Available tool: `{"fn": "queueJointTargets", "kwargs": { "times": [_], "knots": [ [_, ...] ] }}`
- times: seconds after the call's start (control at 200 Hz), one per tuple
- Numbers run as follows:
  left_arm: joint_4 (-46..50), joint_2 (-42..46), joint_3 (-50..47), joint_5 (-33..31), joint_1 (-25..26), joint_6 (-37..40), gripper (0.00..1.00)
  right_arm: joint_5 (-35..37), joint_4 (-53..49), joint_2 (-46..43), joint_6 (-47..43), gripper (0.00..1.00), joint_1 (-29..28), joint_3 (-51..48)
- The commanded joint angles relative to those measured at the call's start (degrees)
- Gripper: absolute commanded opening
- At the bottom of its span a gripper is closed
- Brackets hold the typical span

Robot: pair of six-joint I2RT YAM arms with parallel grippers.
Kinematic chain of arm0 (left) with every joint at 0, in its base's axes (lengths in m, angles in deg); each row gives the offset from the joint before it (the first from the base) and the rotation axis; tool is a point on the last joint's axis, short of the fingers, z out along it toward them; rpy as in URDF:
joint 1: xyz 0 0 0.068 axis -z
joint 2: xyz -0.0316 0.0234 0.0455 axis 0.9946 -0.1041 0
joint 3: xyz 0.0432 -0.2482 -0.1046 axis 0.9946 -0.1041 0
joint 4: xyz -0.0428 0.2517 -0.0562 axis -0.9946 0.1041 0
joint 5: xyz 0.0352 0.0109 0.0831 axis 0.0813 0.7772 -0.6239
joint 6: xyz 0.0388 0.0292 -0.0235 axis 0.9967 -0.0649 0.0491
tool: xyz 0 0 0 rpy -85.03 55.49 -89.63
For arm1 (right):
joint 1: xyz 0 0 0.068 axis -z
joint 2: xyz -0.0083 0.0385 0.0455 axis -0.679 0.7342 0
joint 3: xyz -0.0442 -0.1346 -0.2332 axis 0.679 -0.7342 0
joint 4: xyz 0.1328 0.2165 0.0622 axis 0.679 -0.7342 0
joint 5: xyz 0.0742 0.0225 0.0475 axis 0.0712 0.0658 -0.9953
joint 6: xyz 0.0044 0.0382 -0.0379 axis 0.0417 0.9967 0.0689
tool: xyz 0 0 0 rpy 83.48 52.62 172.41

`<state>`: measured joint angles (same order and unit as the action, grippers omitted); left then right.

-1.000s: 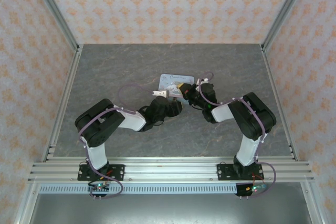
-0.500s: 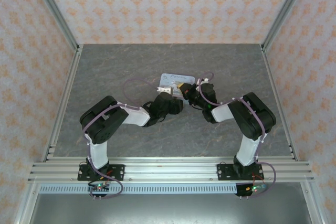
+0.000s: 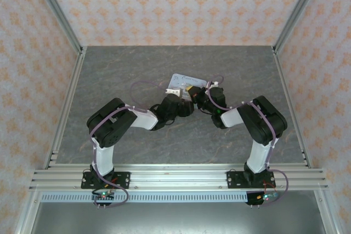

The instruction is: Unlock a padlock with a key

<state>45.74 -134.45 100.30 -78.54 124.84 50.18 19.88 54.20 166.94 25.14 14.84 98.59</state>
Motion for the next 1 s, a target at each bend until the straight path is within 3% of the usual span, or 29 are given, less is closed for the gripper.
{"fn": "queueJointTargets", "kwargs": {
  "times": [0.0, 0.51, 0.996],
  "knots": [
    [-3.0, -3.1, 0.8, 7.0, 0.5, -4.0, 0.69, -1.2, -4.2, 2.1, 0.1, 0.0, -0.5, -1.6],
    [-18.2, -1.4, -5.8, 9.1, 0.5, -16.1, 0.69, -1.2, -4.2, 2.0, 0.2, 0.0, -0.5, -1.6],
    [-23.7, -0.9, -8.5, 7.7, 0.5, -21.0, 0.68, -1.1, -3.9, 2.2, 0.1, 0.0, -0.5, -1.8]
  ]
}}
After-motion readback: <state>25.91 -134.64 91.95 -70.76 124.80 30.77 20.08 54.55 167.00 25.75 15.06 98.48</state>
